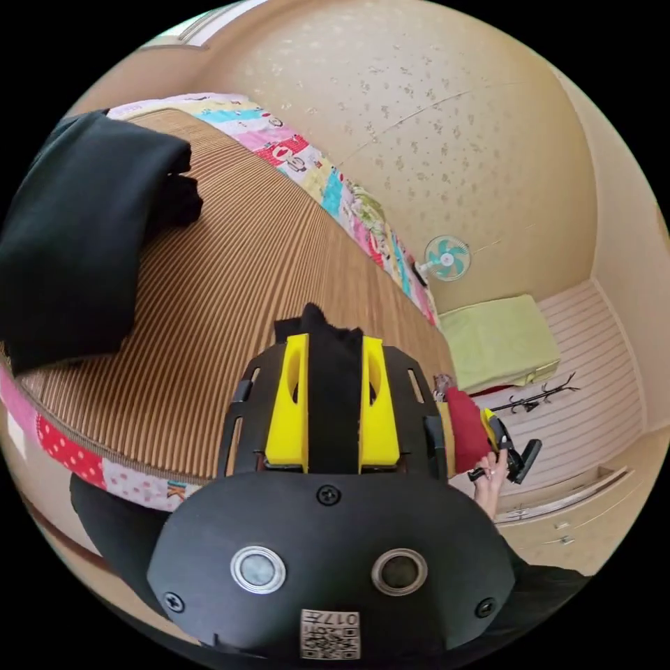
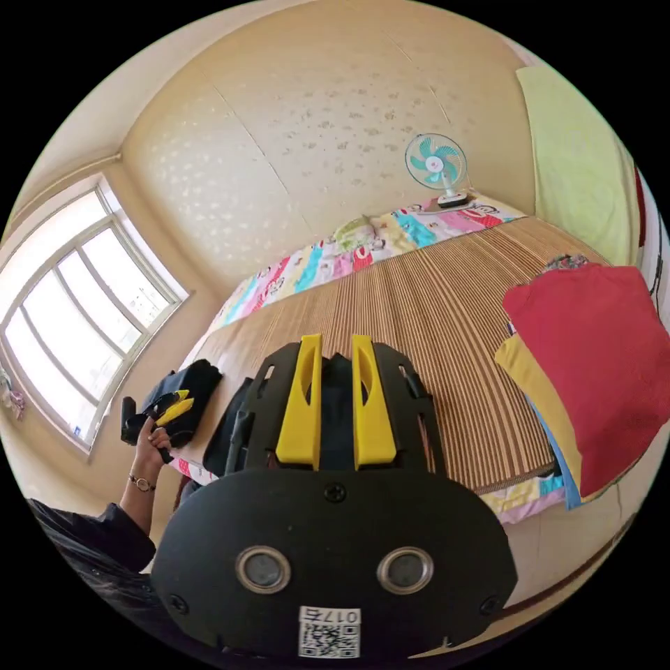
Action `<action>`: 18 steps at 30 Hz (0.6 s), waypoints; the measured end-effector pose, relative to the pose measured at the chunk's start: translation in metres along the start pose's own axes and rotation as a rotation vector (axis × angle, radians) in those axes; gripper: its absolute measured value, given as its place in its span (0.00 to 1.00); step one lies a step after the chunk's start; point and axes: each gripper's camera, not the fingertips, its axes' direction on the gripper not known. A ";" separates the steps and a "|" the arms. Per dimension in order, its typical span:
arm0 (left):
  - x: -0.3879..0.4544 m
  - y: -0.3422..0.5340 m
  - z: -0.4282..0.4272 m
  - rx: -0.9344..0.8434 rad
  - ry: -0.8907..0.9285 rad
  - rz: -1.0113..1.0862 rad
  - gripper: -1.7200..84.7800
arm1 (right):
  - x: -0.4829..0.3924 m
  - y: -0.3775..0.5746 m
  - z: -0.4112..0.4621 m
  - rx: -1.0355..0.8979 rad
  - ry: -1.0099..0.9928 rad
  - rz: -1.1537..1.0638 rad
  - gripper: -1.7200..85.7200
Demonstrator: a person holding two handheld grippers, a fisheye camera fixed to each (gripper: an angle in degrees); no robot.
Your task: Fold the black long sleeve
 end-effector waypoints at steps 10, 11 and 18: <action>-0.053 0.057 0.014 -0.086 -0.010 -0.030 0.16 | 0.055 0.009 0.069 -0.045 -0.098 0.191 0.16; -0.045 0.043 0.018 -0.084 -0.013 0.008 0.16 | 0.051 -0.012 0.078 -0.071 -0.071 0.173 0.16; 0.005 -0.035 0.102 -0.191 -0.156 0.225 0.14 | 0.032 -0.049 0.188 -0.409 0.178 0.087 0.10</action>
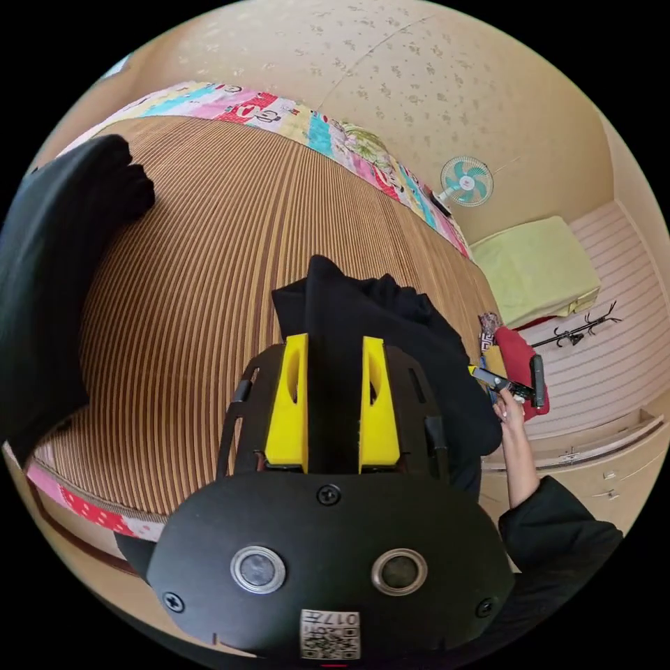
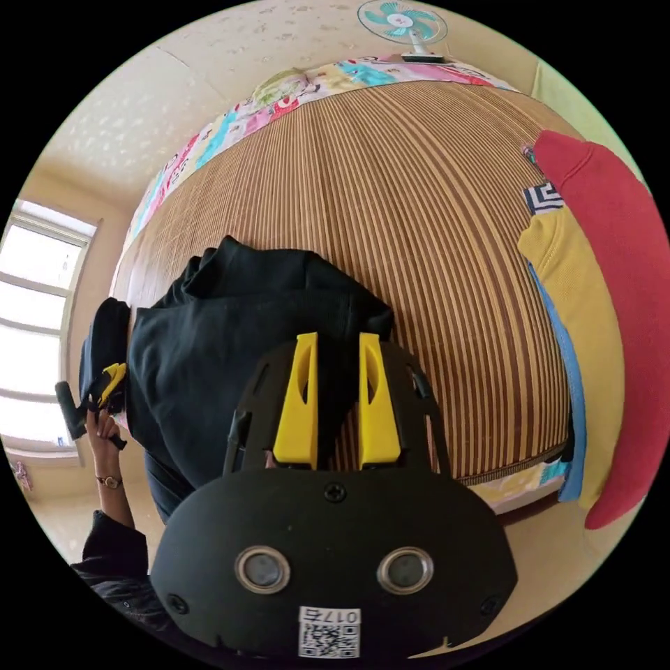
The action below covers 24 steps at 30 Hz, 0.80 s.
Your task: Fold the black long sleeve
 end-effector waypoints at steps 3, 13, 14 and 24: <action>0.011 0.002 0.024 -0.019 -0.096 0.018 0.07 | -0.036 0.021 -0.047 0.215 0.098 -0.058 0.07; -0.031 0.012 -0.031 0.233 -0.030 -0.118 0.08 | -0.088 -0.079 -0.055 0.257 0.287 -0.156 0.09; -0.040 0.019 -0.041 0.245 -0.010 -0.125 0.09 | -0.084 -0.085 -0.046 0.210 0.307 -0.110 0.10; -0.114 0.181 -0.063 0.223 0.273 -0.460 0.21 | -0.071 0.095 -0.048 0.483 0.068 -0.167 0.03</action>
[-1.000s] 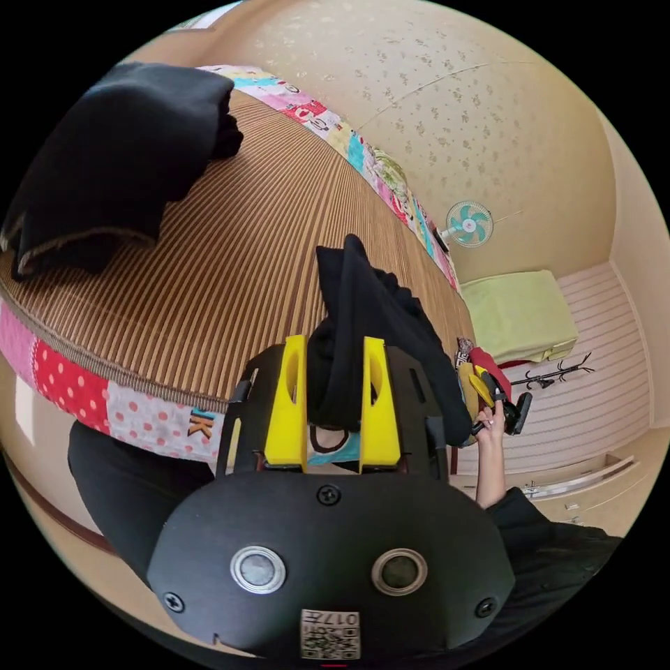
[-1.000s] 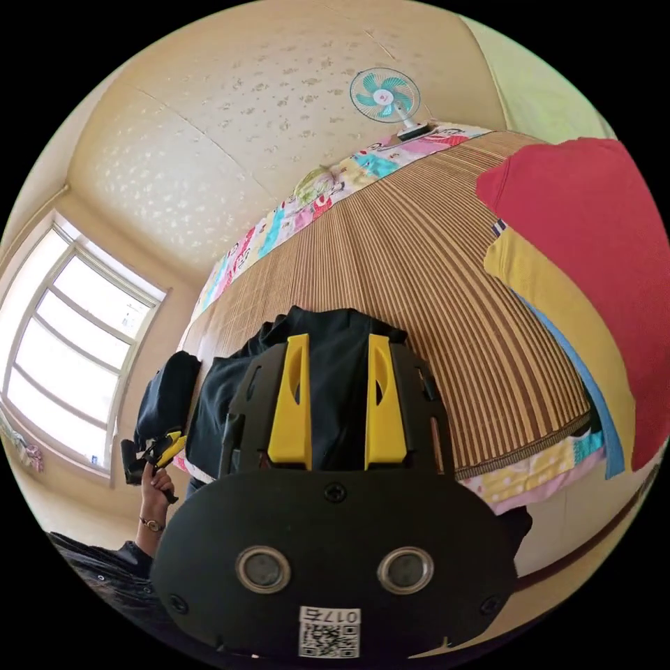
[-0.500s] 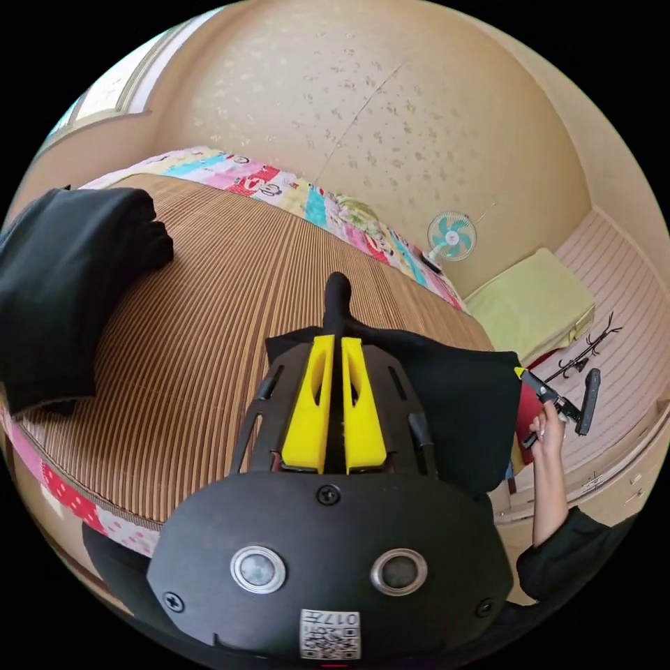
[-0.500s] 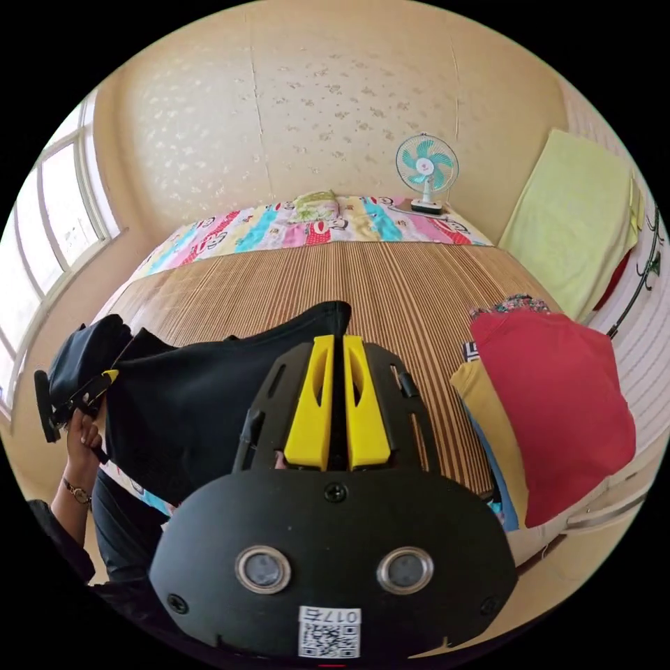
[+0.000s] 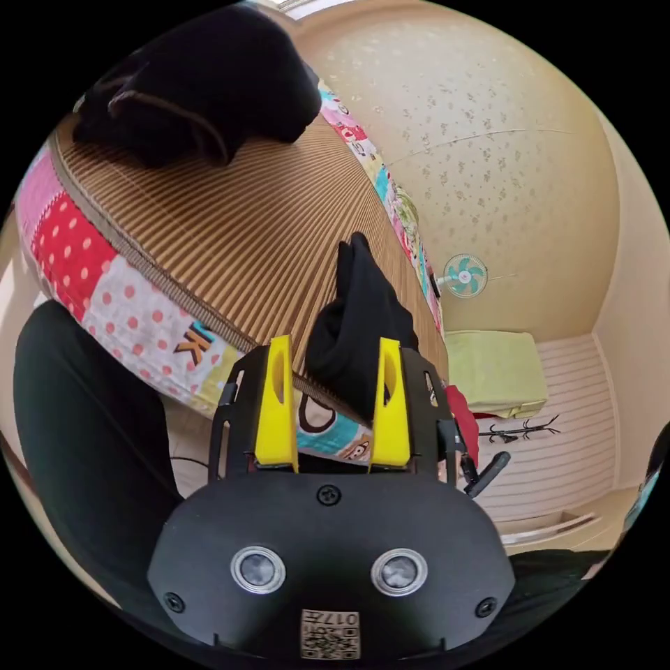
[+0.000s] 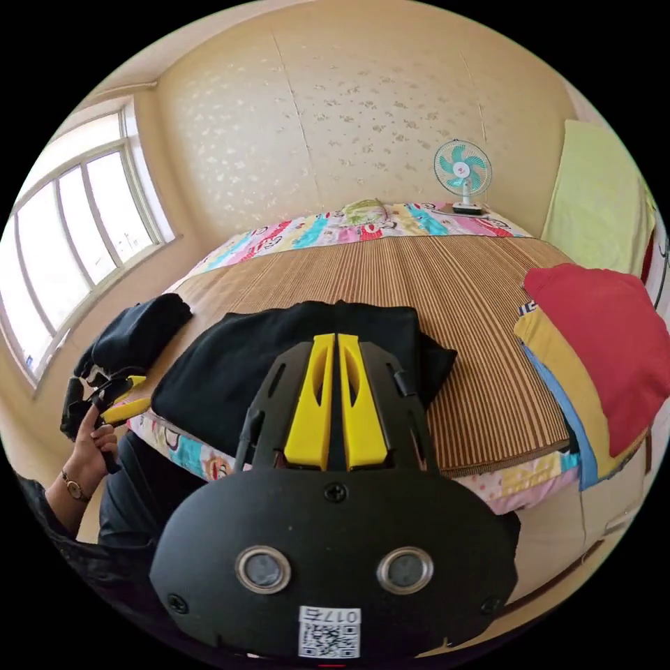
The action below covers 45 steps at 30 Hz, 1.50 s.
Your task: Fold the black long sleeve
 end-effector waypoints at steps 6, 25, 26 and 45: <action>0.022 -0.015 0.014 0.004 0.054 -0.054 0.10 | 0.069 0.014 0.029 -0.058 -0.027 -0.015 0.02; 0.172 0.102 0.058 -0.108 -0.028 0.575 0.19 | 0.434 0.000 -0.167 -0.151 -0.474 0.559 0.15; 0.145 0.086 0.069 -0.181 -0.035 0.467 0.22 | 0.451 0.000 -0.168 -0.170 -0.552 0.594 0.17; 0.079 0.120 -0.156 -0.179 0.275 0.628 0.18 | 0.363 -0.174 -0.130 -0.149 -1.607 0.346 0.21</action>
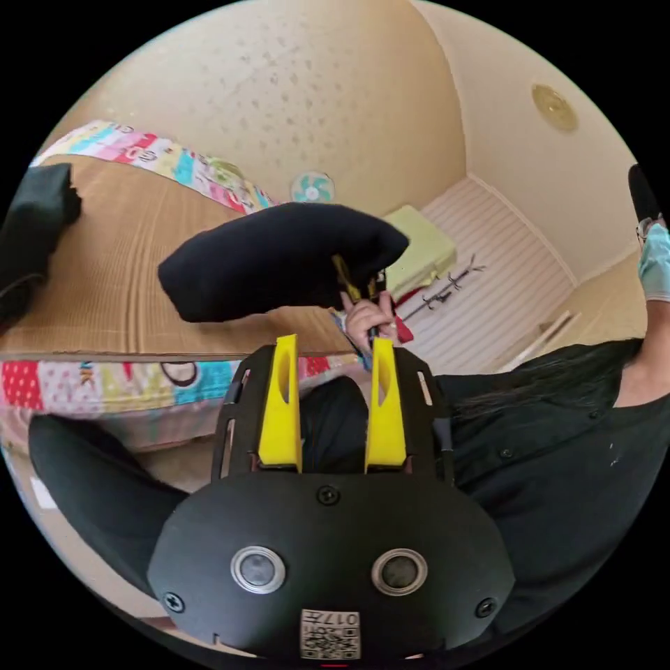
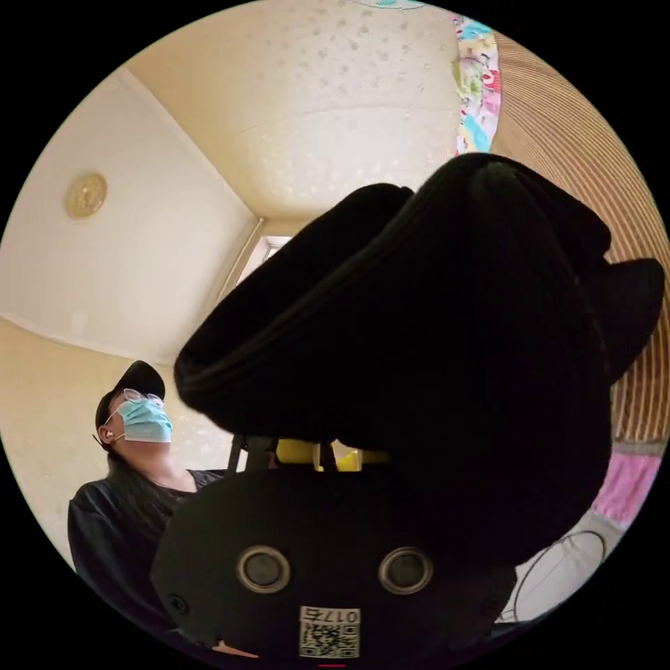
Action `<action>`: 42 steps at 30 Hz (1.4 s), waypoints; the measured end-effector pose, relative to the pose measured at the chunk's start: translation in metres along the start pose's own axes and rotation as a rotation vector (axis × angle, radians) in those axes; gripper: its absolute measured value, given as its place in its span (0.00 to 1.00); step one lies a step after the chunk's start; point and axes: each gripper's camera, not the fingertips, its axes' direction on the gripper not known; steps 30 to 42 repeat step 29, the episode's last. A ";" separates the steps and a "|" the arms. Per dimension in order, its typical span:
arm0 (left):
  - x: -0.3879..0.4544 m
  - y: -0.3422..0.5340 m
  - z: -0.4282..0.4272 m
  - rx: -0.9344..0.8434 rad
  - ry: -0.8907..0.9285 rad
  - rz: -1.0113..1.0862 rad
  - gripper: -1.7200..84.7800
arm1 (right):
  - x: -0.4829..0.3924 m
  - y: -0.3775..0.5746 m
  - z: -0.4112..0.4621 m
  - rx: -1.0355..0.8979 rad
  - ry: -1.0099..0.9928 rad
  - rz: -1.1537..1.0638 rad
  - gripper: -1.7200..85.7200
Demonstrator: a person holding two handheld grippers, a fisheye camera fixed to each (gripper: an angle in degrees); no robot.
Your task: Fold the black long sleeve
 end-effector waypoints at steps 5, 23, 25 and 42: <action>-0.044 0.059 -0.095 0.212 -0.210 -0.222 0.20 | -0.029 -0.087 0.175 -0.154 -0.224 -0.157 0.19; -0.059 0.121 -0.081 0.316 -0.513 -0.433 0.20 | 0.263 0.191 0.337 -0.746 0.322 0.214 0.12; -0.056 0.108 -0.053 0.267 -0.552 -0.397 0.19 | 0.246 0.199 0.285 -0.717 0.471 0.157 0.13; -0.036 0.062 0.029 0.152 -0.560 -0.247 0.18 | 0.166 0.179 0.179 -0.481 1.026 -0.069 0.14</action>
